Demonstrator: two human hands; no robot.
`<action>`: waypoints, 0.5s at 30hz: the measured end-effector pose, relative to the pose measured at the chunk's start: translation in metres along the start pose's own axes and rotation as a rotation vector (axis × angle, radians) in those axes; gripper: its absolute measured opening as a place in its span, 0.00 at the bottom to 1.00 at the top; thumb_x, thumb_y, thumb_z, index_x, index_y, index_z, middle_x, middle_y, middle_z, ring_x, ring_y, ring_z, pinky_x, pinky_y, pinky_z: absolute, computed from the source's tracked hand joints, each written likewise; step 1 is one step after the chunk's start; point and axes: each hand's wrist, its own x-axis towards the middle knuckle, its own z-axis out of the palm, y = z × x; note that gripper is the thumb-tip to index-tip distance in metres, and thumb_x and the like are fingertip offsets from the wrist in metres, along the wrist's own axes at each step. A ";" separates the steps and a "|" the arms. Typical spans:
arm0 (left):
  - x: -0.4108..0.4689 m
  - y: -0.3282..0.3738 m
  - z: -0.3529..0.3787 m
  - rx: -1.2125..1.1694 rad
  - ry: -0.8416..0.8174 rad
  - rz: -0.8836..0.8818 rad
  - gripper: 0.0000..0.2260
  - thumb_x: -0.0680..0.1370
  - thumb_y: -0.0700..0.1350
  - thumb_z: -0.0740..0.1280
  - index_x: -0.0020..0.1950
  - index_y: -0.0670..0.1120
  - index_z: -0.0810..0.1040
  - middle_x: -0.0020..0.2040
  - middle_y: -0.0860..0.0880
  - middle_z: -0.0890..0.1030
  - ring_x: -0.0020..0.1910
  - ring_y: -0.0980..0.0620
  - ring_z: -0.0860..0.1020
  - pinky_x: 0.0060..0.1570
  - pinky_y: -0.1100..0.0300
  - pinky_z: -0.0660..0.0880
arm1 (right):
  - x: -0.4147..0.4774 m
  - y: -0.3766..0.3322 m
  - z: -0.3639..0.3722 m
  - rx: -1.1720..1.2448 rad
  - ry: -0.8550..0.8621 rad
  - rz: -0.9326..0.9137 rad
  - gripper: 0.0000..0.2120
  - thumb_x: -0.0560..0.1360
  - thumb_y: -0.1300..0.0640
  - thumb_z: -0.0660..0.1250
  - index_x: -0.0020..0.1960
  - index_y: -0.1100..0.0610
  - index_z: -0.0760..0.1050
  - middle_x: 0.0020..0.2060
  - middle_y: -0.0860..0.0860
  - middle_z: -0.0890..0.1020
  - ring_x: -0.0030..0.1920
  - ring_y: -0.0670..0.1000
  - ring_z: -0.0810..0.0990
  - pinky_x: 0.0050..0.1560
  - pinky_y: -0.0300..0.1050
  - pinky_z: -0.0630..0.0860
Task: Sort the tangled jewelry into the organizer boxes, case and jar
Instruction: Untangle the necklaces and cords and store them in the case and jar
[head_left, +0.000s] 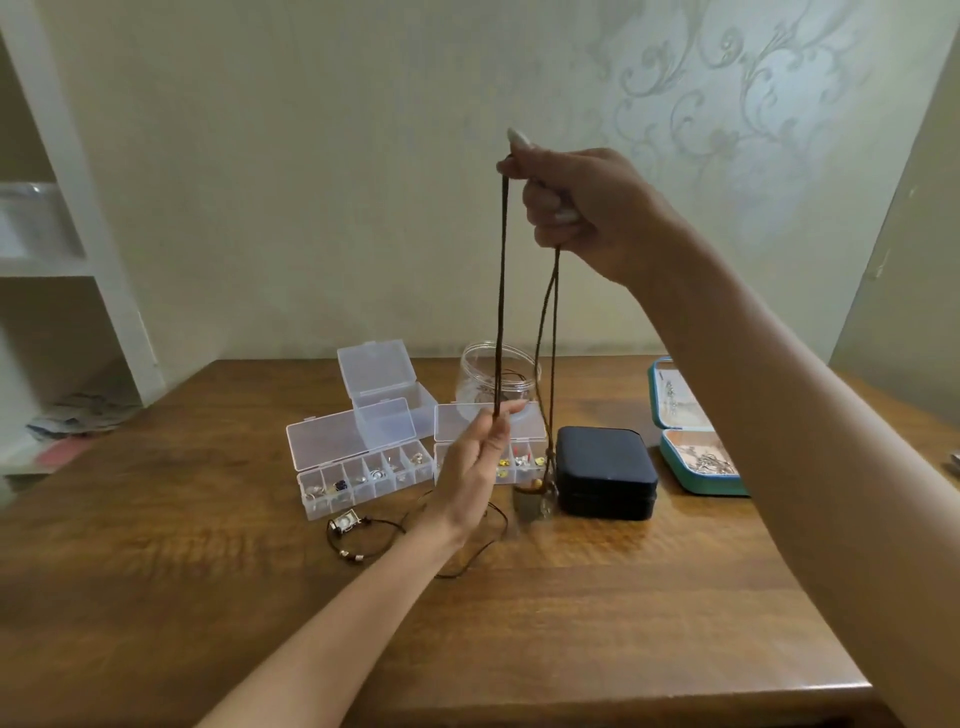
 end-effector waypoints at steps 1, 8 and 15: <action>-0.002 -0.001 0.000 0.052 -0.055 0.008 0.17 0.81 0.51 0.52 0.66 0.50 0.72 0.60 0.53 0.75 0.58 0.60 0.73 0.47 0.78 0.68 | 0.001 -0.001 0.000 0.016 0.002 -0.005 0.09 0.79 0.54 0.64 0.45 0.60 0.76 0.22 0.46 0.65 0.23 0.44 0.58 0.24 0.35 0.56; -0.002 -0.010 0.005 0.172 -0.129 0.095 0.23 0.74 0.62 0.61 0.57 0.45 0.76 0.49 0.38 0.80 0.50 0.45 0.79 0.53 0.55 0.75 | 0.003 -0.006 0.009 0.052 0.020 -0.048 0.08 0.79 0.57 0.64 0.46 0.62 0.77 0.24 0.48 0.67 0.25 0.44 0.60 0.27 0.36 0.57; -0.002 0.011 0.012 0.008 -0.107 0.019 0.15 0.72 0.61 0.65 0.41 0.50 0.80 0.35 0.46 0.74 0.36 0.49 0.72 0.41 0.58 0.71 | 0.006 -0.007 0.003 0.038 0.041 -0.085 0.09 0.77 0.53 0.67 0.43 0.58 0.79 0.31 0.49 0.75 0.29 0.45 0.71 0.31 0.36 0.69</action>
